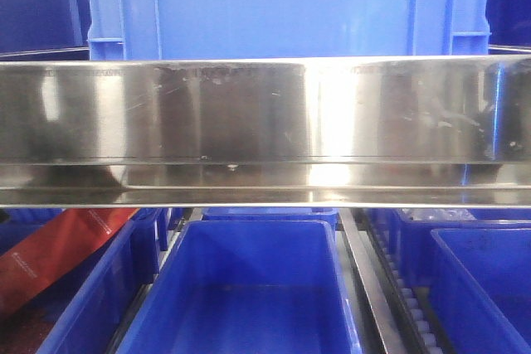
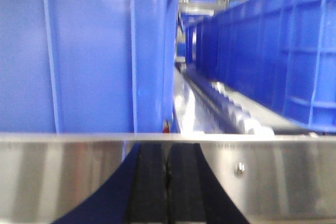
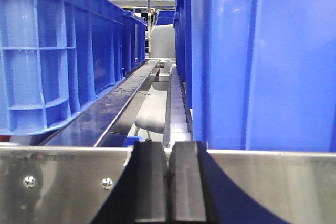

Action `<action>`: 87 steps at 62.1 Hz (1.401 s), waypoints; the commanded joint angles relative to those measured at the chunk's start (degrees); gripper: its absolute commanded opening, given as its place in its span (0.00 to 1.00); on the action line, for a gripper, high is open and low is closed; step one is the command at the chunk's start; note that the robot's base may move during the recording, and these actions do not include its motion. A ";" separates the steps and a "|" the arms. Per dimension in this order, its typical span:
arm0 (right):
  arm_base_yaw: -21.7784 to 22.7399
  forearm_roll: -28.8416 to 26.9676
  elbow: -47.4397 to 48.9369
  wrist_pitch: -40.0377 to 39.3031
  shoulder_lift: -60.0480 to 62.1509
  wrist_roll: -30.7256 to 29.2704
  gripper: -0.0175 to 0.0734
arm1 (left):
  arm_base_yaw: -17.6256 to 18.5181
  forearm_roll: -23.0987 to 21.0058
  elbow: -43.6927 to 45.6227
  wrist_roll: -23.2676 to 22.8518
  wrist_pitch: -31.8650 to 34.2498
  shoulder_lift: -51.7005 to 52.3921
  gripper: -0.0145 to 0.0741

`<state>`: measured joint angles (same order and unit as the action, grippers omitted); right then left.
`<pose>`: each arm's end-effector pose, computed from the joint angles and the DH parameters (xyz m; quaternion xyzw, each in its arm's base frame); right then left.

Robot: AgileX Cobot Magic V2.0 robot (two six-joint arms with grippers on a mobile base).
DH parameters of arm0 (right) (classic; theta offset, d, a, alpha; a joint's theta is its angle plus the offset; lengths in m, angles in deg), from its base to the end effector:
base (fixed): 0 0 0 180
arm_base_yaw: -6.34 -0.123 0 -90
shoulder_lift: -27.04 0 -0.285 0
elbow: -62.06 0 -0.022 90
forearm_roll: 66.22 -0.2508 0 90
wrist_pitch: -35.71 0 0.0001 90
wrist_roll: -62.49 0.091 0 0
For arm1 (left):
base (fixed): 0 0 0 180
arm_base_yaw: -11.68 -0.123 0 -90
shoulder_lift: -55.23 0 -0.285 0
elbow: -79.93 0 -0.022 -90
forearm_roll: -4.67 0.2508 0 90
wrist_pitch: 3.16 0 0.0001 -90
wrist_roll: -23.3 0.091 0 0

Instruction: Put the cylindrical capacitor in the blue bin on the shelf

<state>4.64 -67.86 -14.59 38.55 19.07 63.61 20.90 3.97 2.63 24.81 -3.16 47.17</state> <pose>0.0563 0.0018 0.2119 0.0059 0.6912 0.0286 0.7220 0.0560 -0.0091 0.2124 0.0593 0.6753 -0.0539 0.7332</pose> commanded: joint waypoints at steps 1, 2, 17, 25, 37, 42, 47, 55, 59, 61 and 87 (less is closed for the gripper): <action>0.24 -0.01 -0.12 -0.70 0.19 -0.28 0.01 | -0.17 -1.68 0.08 2.42 2.53 0.27 0.04; 0.24 -0.01 -0.12 -0.70 0.19 -0.28 0.01 | -0.17 -1.68 0.08 2.42 2.53 0.27 0.04; 0.24 -0.01 -0.12 -0.70 0.19 -0.28 0.01 | -0.17 3.32 0.08 -9.22 2.27 0.27 0.04; 0.24 -0.01 -0.12 -0.70 0.19 -0.28 0.01 | -0.17 3.32 0.08 -9.22 2.10 0.27 0.04; 0.24 -0.01 -0.12 -0.70 0.19 -0.28 0.01 | -0.17 2.28 0.08 -7.53 1.99 0.27 0.04; 0.24 -0.01 -0.12 -0.70 0.19 -0.28 0.01 | -0.17 2.13 0.08 -7.53 2.00 0.27 0.04; 0.24 -0.01 -0.12 -0.70 0.19 -0.28 0.01 | -0.17 2.13 0.08 -7.53 2.00 0.27 0.04; 0.24 -0.01 -0.12 -0.70 0.19 -0.28 0.01 | -0.17 2.13 0.08 -7.53 2.00 0.27 0.04; 0.24 -0.01 -0.12 -0.70 0.19 -0.28 0.01 | -0.17 2.13 0.08 -7.53 2.00 0.27 0.04; 0.24 -0.01 -0.12 -0.70 0.19 -0.28 0.01 | -0.17 2.13 0.08 -7.53 2.00 0.27 0.04; 0.24 -0.01 -0.12 -0.70 0.19 -0.28 0.01 | -0.17 2.13 0.08 -7.53 2.00 0.27 0.04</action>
<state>4.64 -67.86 -14.59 38.55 19.07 63.61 20.90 6.48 2.63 17.17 -2.08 47.17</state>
